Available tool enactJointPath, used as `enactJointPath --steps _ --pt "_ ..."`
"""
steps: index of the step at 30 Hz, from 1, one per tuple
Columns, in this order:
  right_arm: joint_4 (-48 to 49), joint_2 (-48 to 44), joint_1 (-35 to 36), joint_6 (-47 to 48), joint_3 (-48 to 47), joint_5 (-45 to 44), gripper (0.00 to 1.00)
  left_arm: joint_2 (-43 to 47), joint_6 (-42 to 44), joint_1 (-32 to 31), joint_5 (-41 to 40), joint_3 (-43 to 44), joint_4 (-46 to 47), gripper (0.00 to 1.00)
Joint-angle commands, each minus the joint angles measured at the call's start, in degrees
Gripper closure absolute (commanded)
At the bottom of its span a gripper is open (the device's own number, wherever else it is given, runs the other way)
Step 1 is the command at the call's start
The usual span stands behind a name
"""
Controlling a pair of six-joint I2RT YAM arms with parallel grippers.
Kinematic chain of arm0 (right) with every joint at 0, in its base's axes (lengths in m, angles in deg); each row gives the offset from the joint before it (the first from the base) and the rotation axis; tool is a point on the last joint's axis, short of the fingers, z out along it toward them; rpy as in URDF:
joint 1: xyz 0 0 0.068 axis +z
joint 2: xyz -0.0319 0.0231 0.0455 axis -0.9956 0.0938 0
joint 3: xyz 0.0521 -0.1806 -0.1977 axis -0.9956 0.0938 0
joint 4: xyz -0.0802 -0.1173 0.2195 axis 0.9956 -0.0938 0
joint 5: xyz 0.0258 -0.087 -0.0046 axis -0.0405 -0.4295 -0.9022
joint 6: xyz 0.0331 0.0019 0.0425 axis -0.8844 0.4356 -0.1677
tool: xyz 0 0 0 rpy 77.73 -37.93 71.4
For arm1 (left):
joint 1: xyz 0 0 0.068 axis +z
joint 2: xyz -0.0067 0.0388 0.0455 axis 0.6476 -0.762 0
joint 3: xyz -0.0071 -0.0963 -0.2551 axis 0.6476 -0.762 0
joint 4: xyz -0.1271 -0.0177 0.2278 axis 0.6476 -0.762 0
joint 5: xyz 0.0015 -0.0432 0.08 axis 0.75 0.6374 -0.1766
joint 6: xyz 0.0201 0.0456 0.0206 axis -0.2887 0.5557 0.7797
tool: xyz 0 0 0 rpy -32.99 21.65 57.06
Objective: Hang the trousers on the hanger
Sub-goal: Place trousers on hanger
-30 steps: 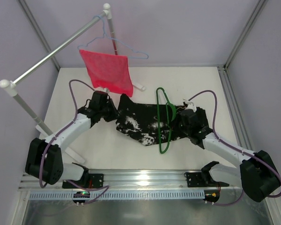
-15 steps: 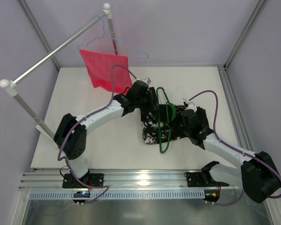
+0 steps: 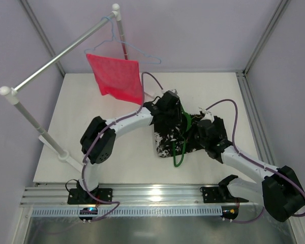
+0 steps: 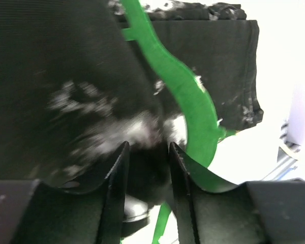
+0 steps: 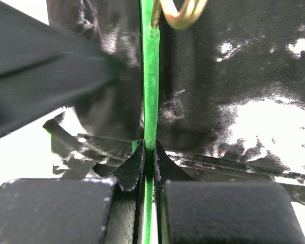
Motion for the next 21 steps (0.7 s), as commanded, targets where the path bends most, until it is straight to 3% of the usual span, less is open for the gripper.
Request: enactJointPath --steps 1,6,11,17,21 --pt "-0.01 0.1 0.3 0.93 0.15 -0.61 0.96 8.33 3.49 0.9 -6.89 1.75 -5.58 0.61" --pt "-0.8 0.1 0.39 1.1 -0.29 -0.87 0.96 13.63 5.7 1.25 -9.17 0.0 -9.28 0.64" --pt "-2.74 -1.3 0.39 1.01 -1.17 -2.11 0.96 10.84 5.96 2.39 -7.7 -1.85 -9.2 0.82" --pt "-4.32 -1.92 0.39 1.1 -2.48 -2.81 0.96 4.76 5.35 0.73 6.1 -7.62 4.91 0.92" --pt "-4.76 -1.92 0.3 1.1 -3.01 -2.37 0.96 1.87 4.56 -1.56 5.15 -12.3 11.36 0.91"
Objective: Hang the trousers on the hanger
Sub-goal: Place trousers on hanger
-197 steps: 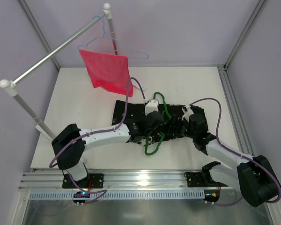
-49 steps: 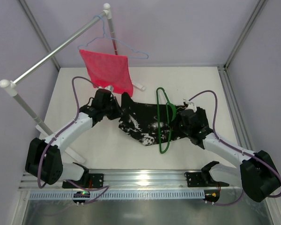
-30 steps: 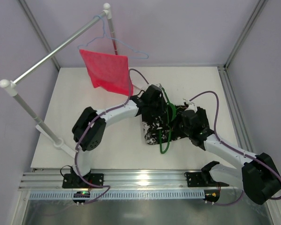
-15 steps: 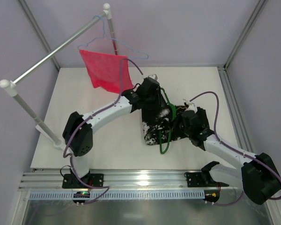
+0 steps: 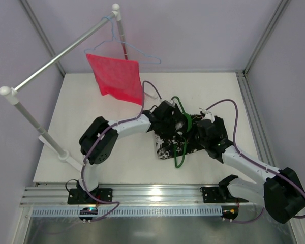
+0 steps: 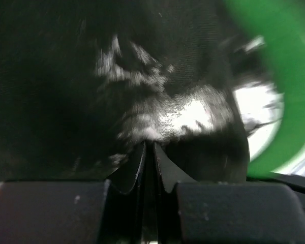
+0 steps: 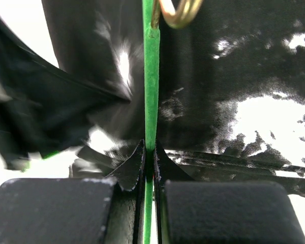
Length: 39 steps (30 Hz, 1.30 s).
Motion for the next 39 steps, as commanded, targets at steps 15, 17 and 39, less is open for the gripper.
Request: enactJointPath --steps 15,17,39 --pt "0.82 -6.76 0.3 1.69 -2.71 8.56 0.96 -7.22 -0.23 -3.43 -0.58 -1.12 3.86 0.9" --pt "1.79 -6.5 0.39 1.87 -2.97 10.59 0.96 -8.27 -0.4 -3.43 -0.4 -0.24 2.89 0.9" --pt "-0.4 -6.32 0.3 0.91 -0.25 7.87 0.96 7.09 -7.69 1.05 8.73 -5.59 5.16 0.65"
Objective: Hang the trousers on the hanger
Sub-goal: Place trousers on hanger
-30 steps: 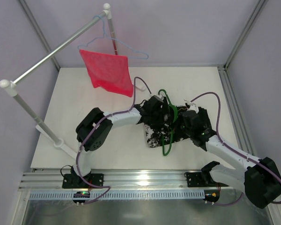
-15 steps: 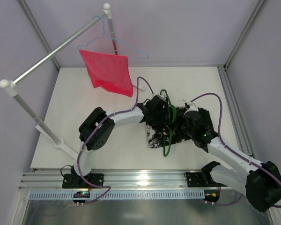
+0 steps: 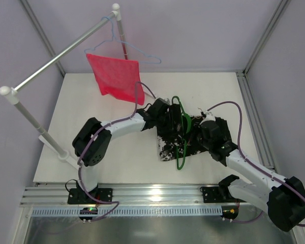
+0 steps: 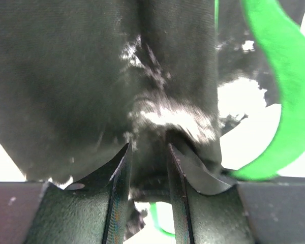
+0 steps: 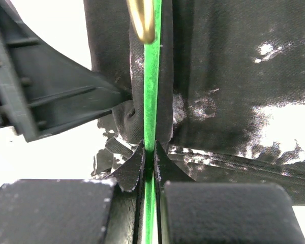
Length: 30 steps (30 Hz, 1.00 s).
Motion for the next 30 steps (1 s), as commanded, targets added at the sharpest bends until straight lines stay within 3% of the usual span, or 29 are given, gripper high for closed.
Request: enactJointPath --steps 1,7,13,17,30 --pt "1.67 -1.01 0.89 -0.54 -1.25 1.47 0.96 4.96 -3.0 -0.06 4.65 -2.14 5.02 0.65" --pt "0.09 -1.36 0.8 -0.27 -2.04 0.67 0.96 6.89 -3.26 0.03 4.38 -2.23 7.12 0.66" --pt "-0.52 -1.89 0.89 -0.36 -2.48 0.58 0.96 2.51 -5.46 0.03 7.82 -3.02 12.14 0.78" --pt "-0.52 -2.07 0.8 -0.45 -3.1 0.58 0.96 -0.66 -7.39 0.03 7.55 -6.09 15.83 0.82" --pt "6.67 -0.49 0.89 0.34 -3.63 9.98 0.96 -9.37 -9.24 -0.94 10.8 -2.67 20.23 0.84"
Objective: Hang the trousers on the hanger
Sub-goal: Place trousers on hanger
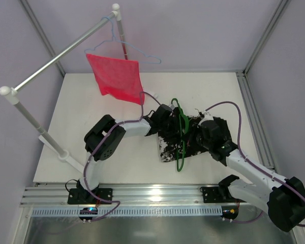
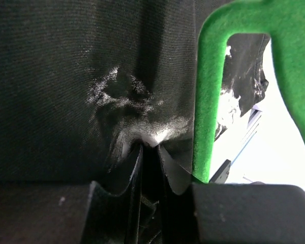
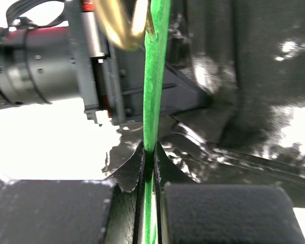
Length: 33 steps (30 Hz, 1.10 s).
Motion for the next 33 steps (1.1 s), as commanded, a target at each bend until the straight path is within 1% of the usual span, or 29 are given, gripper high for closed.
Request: enactJointPath --steps 1,4,6,8,10,13,16,19,22,24,27,33 --pt "8.23 0.17 0.76 -0.31 -3.02 7.79 0.96 -1.23 0.11 -0.7 1.17 1.35 0.51 0.84" --pt "7.37 1.32 0.67 -1.37 -3.02 5.97 0.96 -0.36 0.2 -0.7 1.87 1.09 0.34 0.84" --pt "6.14 0.88 0.67 -1.46 -2.84 3.42 0.96 2.61 0.99 -0.52 0.91 -0.31 -0.36 0.83" --pt "2.63 0.27 0.58 -1.72 -2.93 0.53 0.96 4.82 2.13 -0.26 -0.32 -0.67 -3.34 0.81" --pt "0.78 -0.44 0.67 -1.99 -3.28 -1.33 0.96 8.07 3.89 -0.26 -1.82 -0.67 -7.12 0.76" --pt "-1.16 -0.88 0.67 -1.64 -3.28 -2.65 0.96 11.24 4.51 -0.43 -2.09 -1.81 -10.12 0.72" --pt "-2.22 -1.58 0.67 -1.72 -3.1 -2.74 0.96 12.65 4.59 -0.96 -3.05 -3.04 -13.19 0.71" --pt "-2.57 -2.28 0.67 -1.99 -3.19 -2.39 0.96 12.74 5.3 -1.58 -4.02 -3.57 -14.6 0.71" --pt "-3.27 -2.37 0.67 -1.99 -3.72 -2.48 0.96 11.95 4.78 -2.63 -3.32 -4.36 -11.89 0.71" --pt "-3.45 -2.37 0.58 -2.16 -3.72 -2.48 0.96 10.28 4.16 -3.33 -1.92 -4.19 -9.43 0.73" --pt "-3.45 -1.85 0.67 -2.43 -3.54 -2.83 0.96 8.26 3.98 -4.91 -2.52 -4.01 -8.8 0.74" --pt "-3.27 -0.27 0.67 -2.43 -3.72 -1.78 0.96 6.94 3.98 -5.36 -3.14 -5.24 -8.18 0.75"
